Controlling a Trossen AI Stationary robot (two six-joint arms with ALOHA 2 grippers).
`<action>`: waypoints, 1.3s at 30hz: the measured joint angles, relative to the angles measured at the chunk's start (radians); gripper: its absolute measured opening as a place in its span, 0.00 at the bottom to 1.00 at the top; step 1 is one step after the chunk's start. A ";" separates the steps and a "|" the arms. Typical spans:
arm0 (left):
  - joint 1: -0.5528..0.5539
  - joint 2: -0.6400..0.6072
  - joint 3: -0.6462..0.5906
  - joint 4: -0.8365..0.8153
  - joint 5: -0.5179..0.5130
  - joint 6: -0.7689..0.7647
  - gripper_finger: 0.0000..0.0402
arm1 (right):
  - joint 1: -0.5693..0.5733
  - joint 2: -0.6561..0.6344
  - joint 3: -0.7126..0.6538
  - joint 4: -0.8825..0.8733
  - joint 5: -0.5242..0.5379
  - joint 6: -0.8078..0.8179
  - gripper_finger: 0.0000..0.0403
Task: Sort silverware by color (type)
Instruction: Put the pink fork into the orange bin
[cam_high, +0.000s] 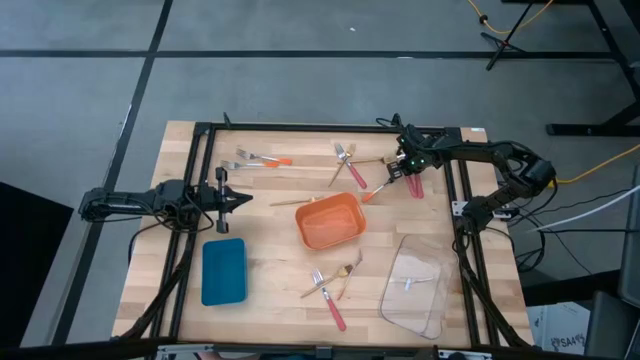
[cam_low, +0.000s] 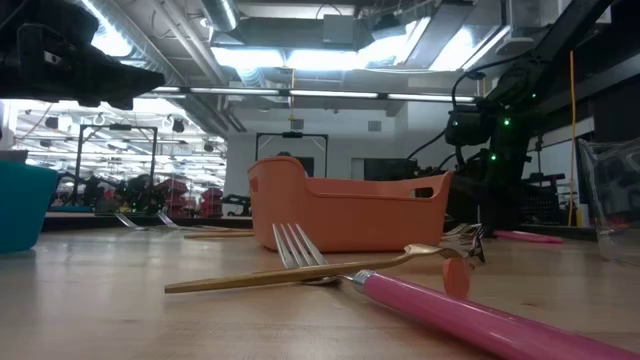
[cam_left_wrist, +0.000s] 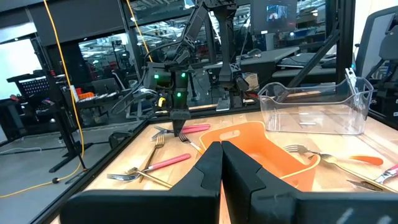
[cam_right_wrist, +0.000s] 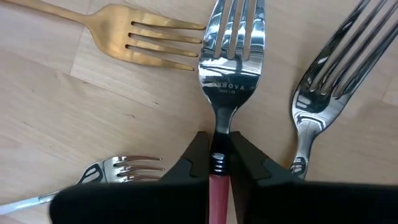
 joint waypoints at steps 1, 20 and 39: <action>0.000 0.000 0.000 0.000 0.000 0.000 0.00 | 0.000 0.000 0.000 0.000 0.000 -0.010 0.04; 0.000 0.000 0.000 0.000 -0.021 0.000 0.00 | 0.000 -0.224 -0.005 -0.007 -0.036 -0.101 0.02; 0.000 0.000 0.000 0.000 -0.022 0.000 0.00 | 0.158 -0.377 -0.002 0.288 -0.250 -0.125 0.02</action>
